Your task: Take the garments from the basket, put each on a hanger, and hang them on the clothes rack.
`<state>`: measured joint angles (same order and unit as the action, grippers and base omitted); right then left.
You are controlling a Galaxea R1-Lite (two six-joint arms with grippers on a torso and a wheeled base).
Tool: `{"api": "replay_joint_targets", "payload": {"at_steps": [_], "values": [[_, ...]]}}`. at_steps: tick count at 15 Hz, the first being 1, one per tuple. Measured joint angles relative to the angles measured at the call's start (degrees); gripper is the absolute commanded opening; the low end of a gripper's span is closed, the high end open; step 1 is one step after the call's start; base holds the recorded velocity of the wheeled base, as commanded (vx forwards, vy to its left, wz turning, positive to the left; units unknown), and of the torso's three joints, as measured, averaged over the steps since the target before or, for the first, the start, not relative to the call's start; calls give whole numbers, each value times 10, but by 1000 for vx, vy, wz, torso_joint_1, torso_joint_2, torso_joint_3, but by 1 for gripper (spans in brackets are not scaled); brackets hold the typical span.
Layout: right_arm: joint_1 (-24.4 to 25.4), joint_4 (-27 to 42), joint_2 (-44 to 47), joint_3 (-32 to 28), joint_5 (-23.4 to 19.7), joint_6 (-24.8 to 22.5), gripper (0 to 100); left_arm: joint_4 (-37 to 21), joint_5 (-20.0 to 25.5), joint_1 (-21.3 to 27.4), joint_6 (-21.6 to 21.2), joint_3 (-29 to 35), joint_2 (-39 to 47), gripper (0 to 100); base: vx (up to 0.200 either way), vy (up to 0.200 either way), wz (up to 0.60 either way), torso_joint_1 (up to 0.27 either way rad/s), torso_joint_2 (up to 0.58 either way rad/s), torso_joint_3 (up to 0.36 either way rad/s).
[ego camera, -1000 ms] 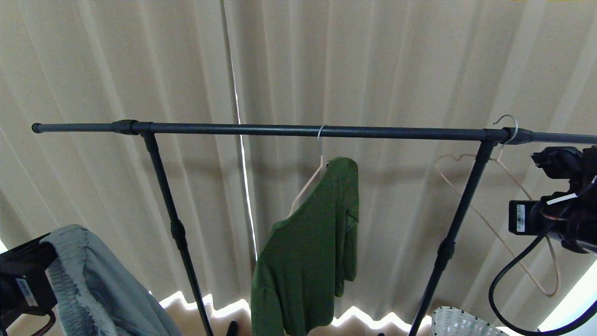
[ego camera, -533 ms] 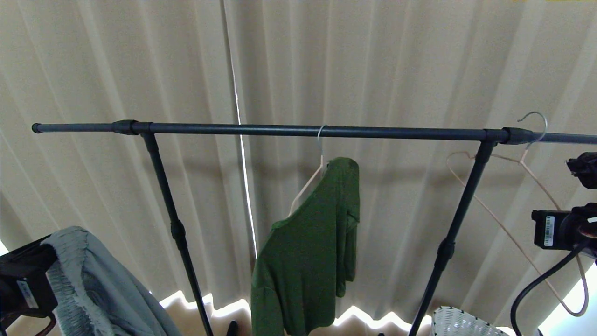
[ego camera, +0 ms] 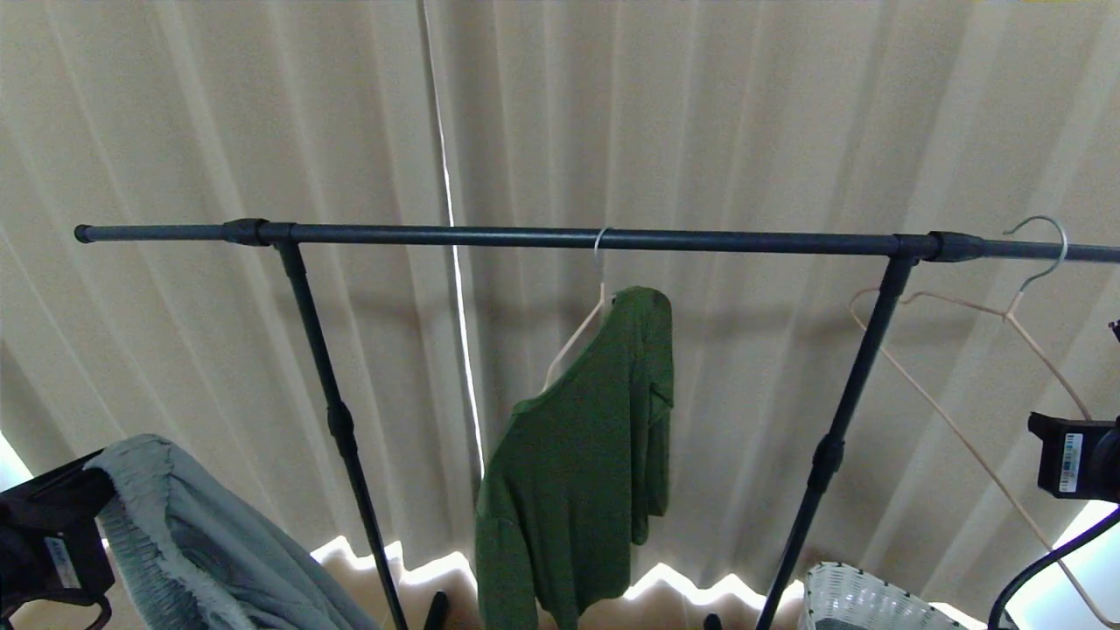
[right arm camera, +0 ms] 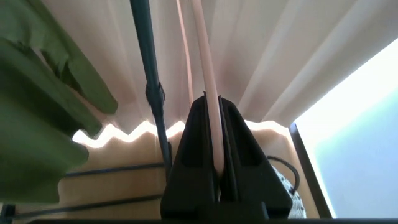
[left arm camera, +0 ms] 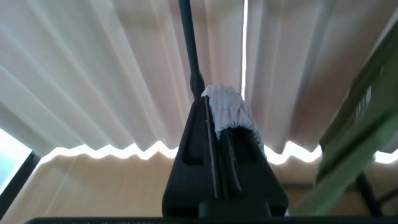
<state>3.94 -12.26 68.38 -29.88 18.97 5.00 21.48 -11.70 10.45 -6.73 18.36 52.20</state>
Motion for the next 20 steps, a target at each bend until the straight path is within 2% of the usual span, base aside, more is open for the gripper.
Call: {"api": "replay_joint_targets", "payload": {"at_steps": [8, 16, 20], "values": [[0, 0, -4, 3, 0, 0, 0, 0, 0, 0, 0, -1, -1, 0, -200, 0, 0, -1, 3, 2], [6, 0, -17, 44, -2, -2, 0, 0, 0, 0, 1, -3, -2, 0, 0, 0, 0, 0, 0, 0], [41, -5, -42, 73, -6, -4, 0, 0, 0, 0, 2, -5, 1, 0, 0, 0, 0, 0, 0, 0]]}}
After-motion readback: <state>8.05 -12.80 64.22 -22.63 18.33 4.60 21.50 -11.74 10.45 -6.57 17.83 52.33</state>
